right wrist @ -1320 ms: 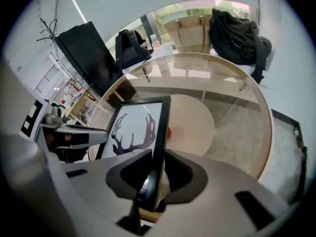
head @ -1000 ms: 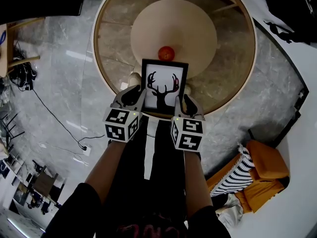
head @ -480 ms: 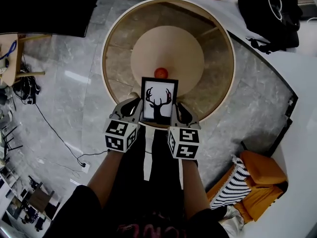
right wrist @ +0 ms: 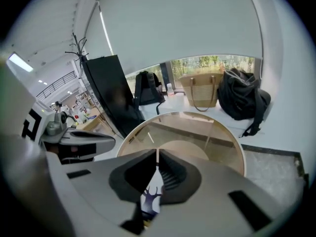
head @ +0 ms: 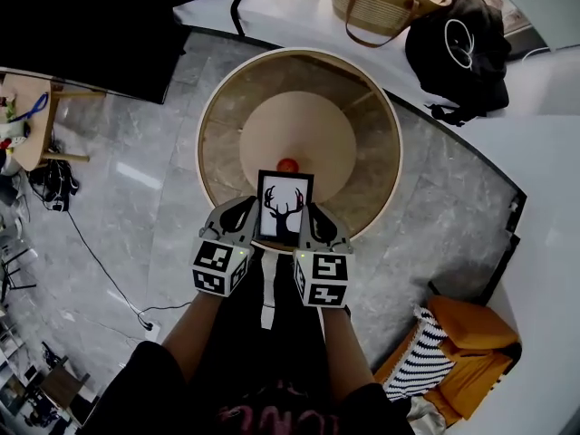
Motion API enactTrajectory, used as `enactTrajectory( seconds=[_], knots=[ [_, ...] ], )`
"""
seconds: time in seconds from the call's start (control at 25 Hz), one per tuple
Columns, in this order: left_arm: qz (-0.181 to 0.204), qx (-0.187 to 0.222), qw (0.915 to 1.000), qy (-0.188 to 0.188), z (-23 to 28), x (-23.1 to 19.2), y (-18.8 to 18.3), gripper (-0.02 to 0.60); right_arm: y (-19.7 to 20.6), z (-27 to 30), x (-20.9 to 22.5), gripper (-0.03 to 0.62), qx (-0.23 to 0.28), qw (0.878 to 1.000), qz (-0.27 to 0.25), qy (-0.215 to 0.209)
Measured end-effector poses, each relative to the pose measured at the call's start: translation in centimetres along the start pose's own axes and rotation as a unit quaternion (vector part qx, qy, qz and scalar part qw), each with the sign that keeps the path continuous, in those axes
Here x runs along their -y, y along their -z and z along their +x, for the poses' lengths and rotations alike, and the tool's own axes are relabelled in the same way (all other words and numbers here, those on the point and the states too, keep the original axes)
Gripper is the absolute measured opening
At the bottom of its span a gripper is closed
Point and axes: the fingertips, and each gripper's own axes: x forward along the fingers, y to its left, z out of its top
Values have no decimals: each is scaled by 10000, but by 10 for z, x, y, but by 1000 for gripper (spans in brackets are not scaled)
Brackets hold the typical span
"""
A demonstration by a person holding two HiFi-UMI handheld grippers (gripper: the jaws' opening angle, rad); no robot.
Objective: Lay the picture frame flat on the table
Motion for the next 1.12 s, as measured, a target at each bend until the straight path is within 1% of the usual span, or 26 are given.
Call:
enactTrajectory(
  seconds=[0.12,0.36,0.48,0.6,0.88,1.0,1.04,1.12],
  knots=[
    [250,206,9995,-51,-15,0,-28,11,-28,-16,-9,28,287,9995,-151,-26],
    [587,721,9957,-45,-55,15,-91,11,-85,-62,-12,25,942,9951,-263,123],
    [615,967,9934,-53,-77,23,-117,11,-111,-84,-14,21,1215,9919,-307,188],
    [591,1159,9915,-88,-94,32,-136,11,-130,-106,-15,21,1434,9886,-369,266],
    [727,1685,9830,-94,-136,44,-185,11,-175,-153,-24,21,1972,9781,-554,377],
    [761,1831,9800,-137,-152,45,-209,11,-198,-168,-26,21,2185,9727,-658,419],
    [772,1899,9786,-154,-158,46,-217,11,-204,-176,-27,21,2256,9706,-715,445],
    [855,2141,9729,-178,-169,50,-236,11,-219,-193,-26,21,2405,9657,-826,528]
  ],
)
